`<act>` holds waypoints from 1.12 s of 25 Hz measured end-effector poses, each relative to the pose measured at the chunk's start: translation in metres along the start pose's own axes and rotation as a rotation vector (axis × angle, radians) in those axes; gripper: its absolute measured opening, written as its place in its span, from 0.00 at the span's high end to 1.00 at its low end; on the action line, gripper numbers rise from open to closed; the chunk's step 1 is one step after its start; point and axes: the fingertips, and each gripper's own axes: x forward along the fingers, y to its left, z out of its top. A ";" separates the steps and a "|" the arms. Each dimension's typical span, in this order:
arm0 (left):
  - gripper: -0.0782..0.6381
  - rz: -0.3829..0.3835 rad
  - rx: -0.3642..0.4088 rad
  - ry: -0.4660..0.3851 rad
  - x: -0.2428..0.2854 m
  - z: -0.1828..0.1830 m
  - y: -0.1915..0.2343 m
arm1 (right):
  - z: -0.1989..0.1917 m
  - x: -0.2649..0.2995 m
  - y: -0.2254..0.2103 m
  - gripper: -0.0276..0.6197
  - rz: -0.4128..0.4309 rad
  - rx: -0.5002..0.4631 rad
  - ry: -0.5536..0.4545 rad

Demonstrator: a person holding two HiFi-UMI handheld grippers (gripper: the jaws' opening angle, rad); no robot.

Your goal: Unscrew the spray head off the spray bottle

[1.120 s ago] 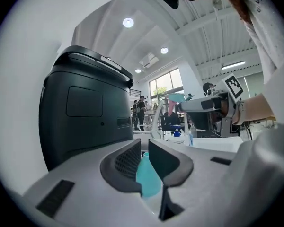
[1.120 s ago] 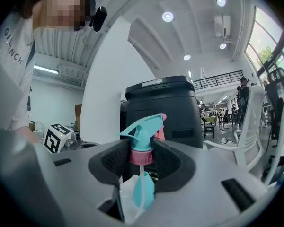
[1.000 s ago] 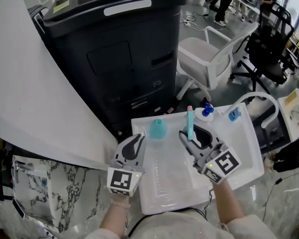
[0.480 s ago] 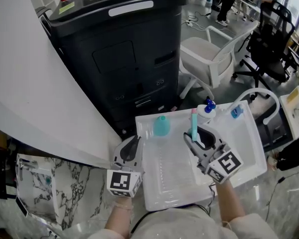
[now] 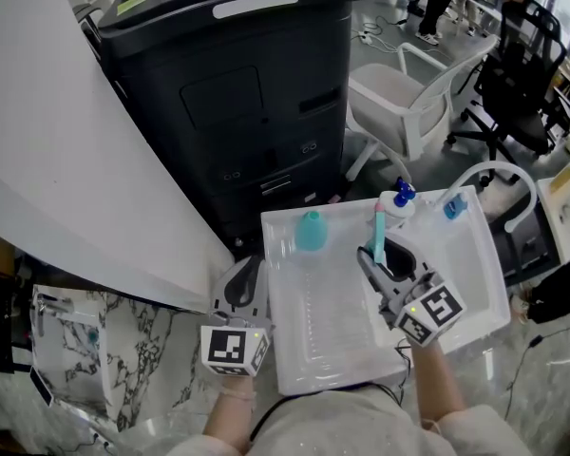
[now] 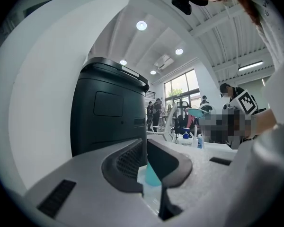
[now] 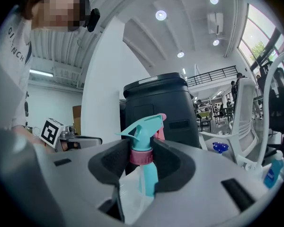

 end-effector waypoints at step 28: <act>0.84 0.061 -0.023 -0.014 -0.010 -0.004 0.014 | -0.004 0.001 -0.013 0.72 -0.028 0.016 -0.005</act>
